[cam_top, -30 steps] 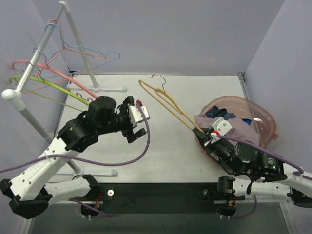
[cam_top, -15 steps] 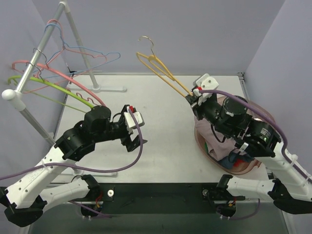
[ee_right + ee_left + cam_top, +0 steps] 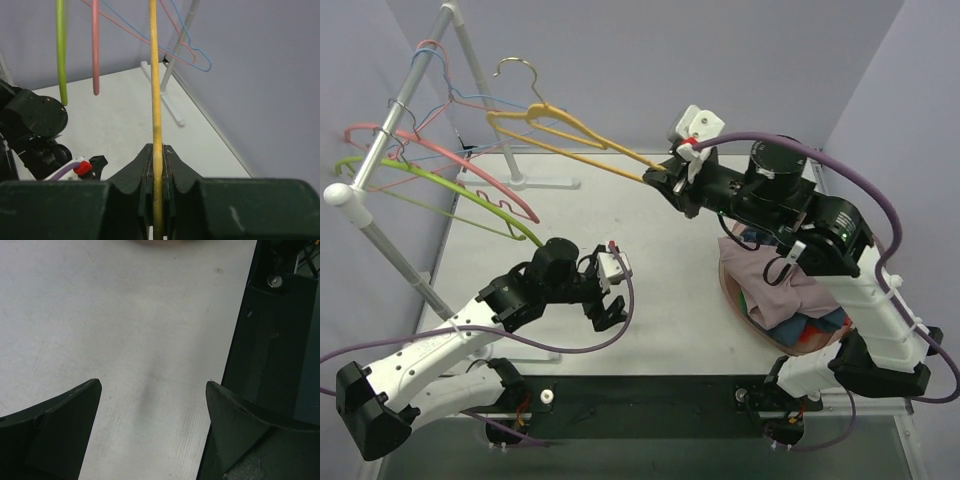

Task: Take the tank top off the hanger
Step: Place the hanger at the clothesline.

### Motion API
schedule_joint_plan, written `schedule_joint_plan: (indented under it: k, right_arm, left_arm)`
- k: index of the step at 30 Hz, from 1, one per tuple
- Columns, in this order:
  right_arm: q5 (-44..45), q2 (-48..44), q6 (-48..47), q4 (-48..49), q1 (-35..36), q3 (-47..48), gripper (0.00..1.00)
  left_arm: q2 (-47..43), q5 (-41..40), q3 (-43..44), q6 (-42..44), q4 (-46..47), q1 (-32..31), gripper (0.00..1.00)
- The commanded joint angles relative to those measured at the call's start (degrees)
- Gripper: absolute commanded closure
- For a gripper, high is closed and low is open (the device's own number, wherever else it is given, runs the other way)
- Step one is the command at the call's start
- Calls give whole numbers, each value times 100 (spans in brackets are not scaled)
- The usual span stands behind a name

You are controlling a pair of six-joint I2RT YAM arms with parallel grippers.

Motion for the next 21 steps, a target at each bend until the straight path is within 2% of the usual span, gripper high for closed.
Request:
schedule_joint_plan:
  k: [1,9,14,18,21]
  right_arm:
    - [-661,516,41,162,-34,551,100]
    - [-890,1755,76,188,-87,1701,100]
    - [-1250,2344,207,346,-131,2029,100]
    - [-1312,2660,374,828,-139,2090,100]
    - [-1277,3064,593,970,-183,2511,100]
  left_arm:
    - [-38,356,-466,-112,1000,-28,3]
    - [129,462,-827,-227,1519,-37,3]
    - [51,391,-932,-95,1431,-46,3]
    - [-11,409,-977,-86,1458,-46,3]
    - [-20,505,-977,-77,1458,-46,3]
